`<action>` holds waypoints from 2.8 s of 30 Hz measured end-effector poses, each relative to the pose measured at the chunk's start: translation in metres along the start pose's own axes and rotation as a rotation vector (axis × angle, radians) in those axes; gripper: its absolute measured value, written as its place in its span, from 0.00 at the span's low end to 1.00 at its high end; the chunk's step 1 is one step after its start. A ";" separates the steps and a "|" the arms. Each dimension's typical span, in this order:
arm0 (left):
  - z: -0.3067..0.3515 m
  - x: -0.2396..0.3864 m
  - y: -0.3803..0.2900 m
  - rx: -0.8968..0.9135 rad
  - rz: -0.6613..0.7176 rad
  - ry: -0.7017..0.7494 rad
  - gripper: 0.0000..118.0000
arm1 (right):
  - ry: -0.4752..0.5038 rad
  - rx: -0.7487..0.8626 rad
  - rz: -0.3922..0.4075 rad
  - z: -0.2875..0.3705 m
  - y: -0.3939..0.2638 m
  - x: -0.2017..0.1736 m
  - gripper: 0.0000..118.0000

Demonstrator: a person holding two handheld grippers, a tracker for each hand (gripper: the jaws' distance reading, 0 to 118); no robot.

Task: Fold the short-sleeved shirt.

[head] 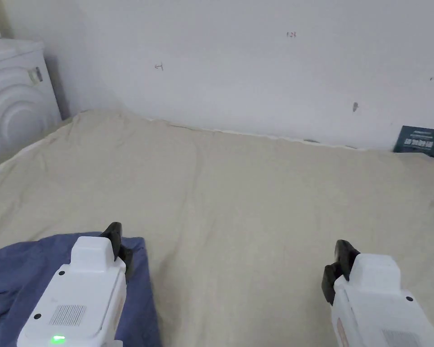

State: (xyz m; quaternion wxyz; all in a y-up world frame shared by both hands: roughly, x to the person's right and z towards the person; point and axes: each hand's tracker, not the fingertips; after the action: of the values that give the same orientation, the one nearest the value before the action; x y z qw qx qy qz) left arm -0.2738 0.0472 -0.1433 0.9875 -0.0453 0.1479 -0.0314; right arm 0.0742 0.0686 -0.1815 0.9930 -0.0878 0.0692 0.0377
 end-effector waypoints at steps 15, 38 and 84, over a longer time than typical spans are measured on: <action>0.037 -0.137 -0.014 -0.084 -0.034 0.293 0.00 | 0.345 0.016 0.046 -0.034 0.011 -0.145 0.01; -0.146 -0.120 -0.110 -0.835 0.239 -0.009 0.90 | 0.118 -0.082 0.101 -0.055 -0.010 -0.050 0.01; -0.076 0.276 0.088 -0.467 0.041 -0.914 0.01 | -0.280 -0.049 -0.034 0.076 -0.022 0.161 0.01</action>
State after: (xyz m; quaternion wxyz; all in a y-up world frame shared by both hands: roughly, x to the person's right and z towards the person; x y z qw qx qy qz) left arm -0.0284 0.1076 -0.3039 0.9151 -0.2710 -0.2950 0.0448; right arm 0.2451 0.0709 -0.1264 0.9910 -0.1069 -0.0723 0.0344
